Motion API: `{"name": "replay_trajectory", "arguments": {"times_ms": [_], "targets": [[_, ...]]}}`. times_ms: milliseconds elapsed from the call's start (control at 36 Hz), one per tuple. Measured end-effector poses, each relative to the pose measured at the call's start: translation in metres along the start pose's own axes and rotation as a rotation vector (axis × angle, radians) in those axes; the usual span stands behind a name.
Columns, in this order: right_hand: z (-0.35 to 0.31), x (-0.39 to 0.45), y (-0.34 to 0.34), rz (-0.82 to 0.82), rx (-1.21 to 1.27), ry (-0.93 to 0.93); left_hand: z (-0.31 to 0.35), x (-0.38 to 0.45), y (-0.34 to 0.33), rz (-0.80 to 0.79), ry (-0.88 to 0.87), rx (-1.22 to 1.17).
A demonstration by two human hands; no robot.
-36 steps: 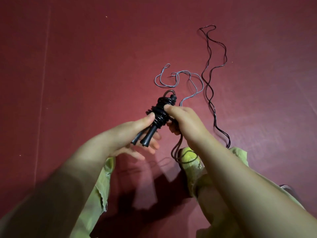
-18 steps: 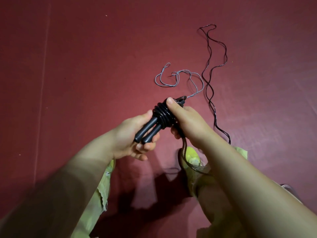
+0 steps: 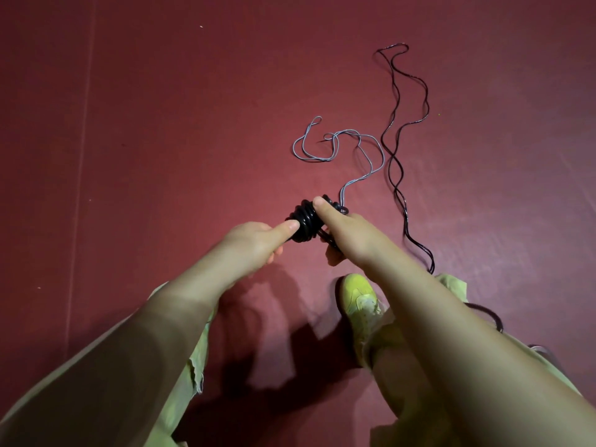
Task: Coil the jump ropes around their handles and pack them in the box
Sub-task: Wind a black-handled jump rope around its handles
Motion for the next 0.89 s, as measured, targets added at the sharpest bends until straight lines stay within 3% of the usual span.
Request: {"name": "replay_trajectory", "arguments": {"times_ms": [167, 333, 472, 611, 778, 889], "targets": [[0.0, -0.002, -0.002, -0.045, 0.035, 0.003, 0.0, 0.001, 0.005, 0.031, -0.026, 0.023], [0.008, 0.005, -0.017, -0.142, 0.293, -0.046, 0.003, -0.003, 0.012, 0.1, -0.072, -0.03], [-0.001, 0.003, -0.015, -0.131, 0.372, 0.063, 0.006, -0.002, 0.005, 0.082, -0.156, 0.001], [-0.012, 0.0, -0.008, -0.085, 0.337, 0.178, 0.011, -0.006, -0.01, -0.217, -0.218, -0.135], [-0.023, -0.006, -0.013, -0.174, 0.429, 0.366, 0.014, -0.027, -0.034, -0.768, -0.114, -0.659], [-0.027, -0.008, -0.016, -0.274, 0.485, 0.439, 0.021, -0.031, -0.034, -0.894, -0.131, -0.833]]}}
Point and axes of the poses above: each hand's wrist, its own x-axis towards the middle knuckle, its own y-axis out of the back of the hand, z = x × y, the point moved 6 cm from there along x, towards the middle knuckle, and after that the axes turned 13 degrees about -z, right-handed, at the moved point
